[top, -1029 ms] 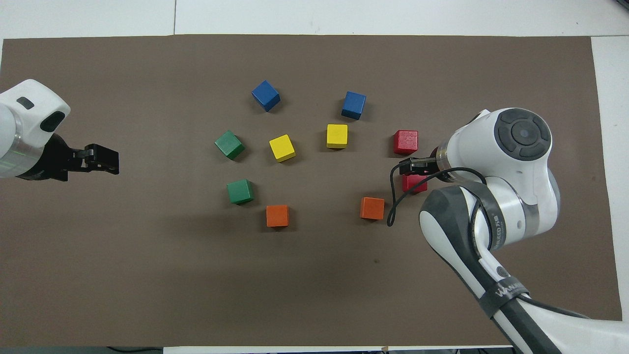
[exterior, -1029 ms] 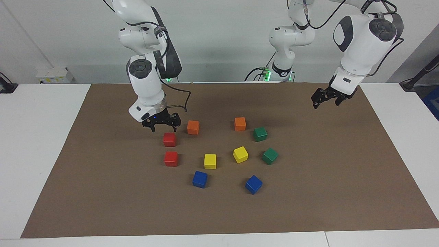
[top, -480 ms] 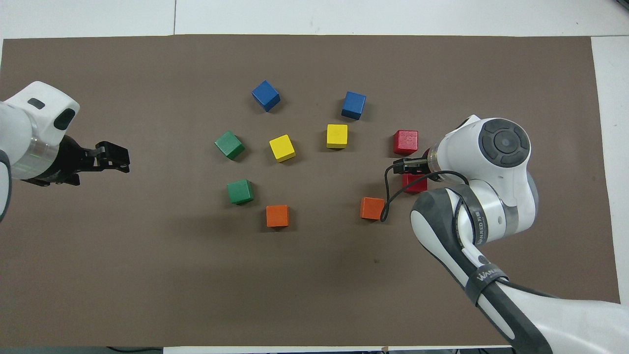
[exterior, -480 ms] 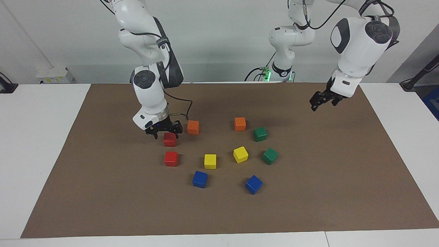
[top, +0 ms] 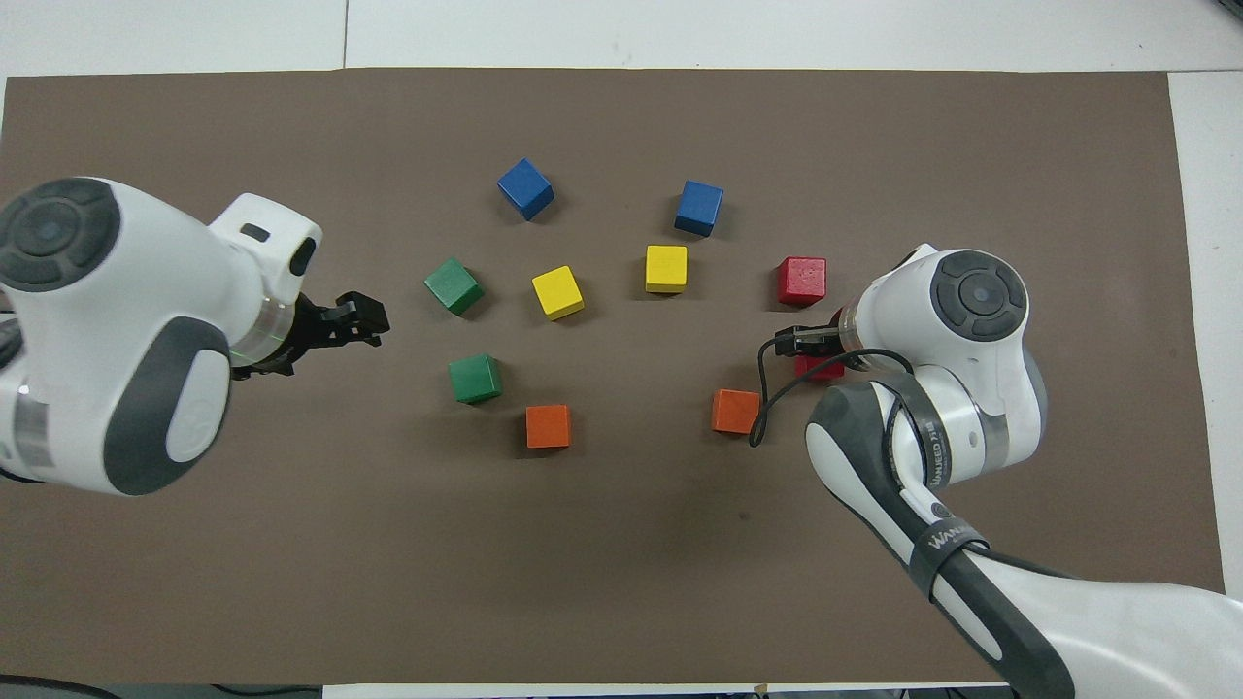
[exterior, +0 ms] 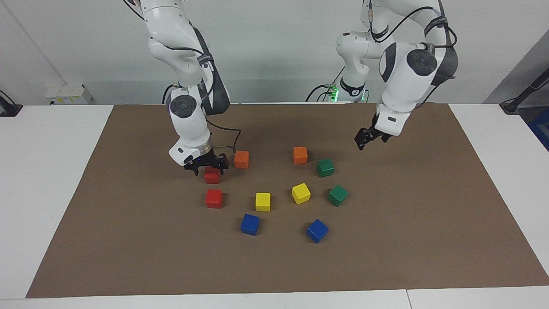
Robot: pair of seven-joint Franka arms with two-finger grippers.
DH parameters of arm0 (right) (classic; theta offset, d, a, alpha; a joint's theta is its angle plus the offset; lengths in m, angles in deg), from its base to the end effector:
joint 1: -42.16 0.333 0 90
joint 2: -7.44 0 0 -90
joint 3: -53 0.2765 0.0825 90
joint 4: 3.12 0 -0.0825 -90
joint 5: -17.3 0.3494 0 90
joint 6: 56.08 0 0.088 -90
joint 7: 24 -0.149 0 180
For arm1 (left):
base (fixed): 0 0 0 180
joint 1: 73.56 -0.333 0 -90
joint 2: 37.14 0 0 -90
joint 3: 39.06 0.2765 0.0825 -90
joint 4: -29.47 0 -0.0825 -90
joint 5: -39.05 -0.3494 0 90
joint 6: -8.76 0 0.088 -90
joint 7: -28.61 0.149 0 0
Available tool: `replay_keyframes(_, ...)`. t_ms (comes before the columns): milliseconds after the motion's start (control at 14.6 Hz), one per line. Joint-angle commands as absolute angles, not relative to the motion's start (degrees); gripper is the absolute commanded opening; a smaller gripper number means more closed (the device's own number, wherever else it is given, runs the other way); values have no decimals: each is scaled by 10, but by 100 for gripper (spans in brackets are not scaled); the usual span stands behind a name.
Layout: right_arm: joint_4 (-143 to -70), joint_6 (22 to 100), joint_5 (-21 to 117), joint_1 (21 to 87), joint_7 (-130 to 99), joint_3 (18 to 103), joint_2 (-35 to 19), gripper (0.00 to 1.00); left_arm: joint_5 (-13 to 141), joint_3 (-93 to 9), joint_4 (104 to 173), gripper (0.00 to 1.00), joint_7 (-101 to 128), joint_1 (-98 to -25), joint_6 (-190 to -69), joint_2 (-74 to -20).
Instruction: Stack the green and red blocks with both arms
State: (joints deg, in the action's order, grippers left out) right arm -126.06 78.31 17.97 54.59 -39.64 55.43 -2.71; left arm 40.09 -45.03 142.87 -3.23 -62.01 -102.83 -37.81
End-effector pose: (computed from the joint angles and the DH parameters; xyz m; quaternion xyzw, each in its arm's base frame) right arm 0.5148 0.1373 0.2653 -0.9998 0.0112 -0.0089 0.0107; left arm 0.4952 -0.1583 0.3887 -0.9915 -0.1281 0.0234 0.0009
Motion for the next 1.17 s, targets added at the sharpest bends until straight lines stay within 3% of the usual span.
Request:
replay_keyframes(0, -1285, 818, 184, 546, -380, 553, -19, 100, 407, -443, 1483, 100, -97, -579, -1112, -387)
replay_keyframes(343, -1288, 826, 184, 546, -383, 553, -25, 100, 410, -443, 1491, 100, -159, -533, -1188, -447)
replay_keyframes(412, -1287, 825, 184, 546, -383, 553, -25, 85, 410, -443, 1491, 100, -160, -527, -1189, -456)
replay_keyframes(549, -1288, 823, 184, 546, -384, 553, -25, 36, 410, -443, 1493, 100, -162, -514, -1189, -464)
replay_keyframes(686, -1286, 810, 184, 546, -387, 553, -24, 0, 410, -443, 1492, 100, -173, -512, -1200, -479)
replay_keyframes(892, -1257, 753, 184, 542, -399, 553, -17, 0, 410, -442, 1492, 100, -197, -498, -1222, -501)
replay_keyframes(1098, -1178, 657, 184, 501, -340, 551, -16, 0, 410, -441, 1491, 100, -194, -500, -1218, -502)
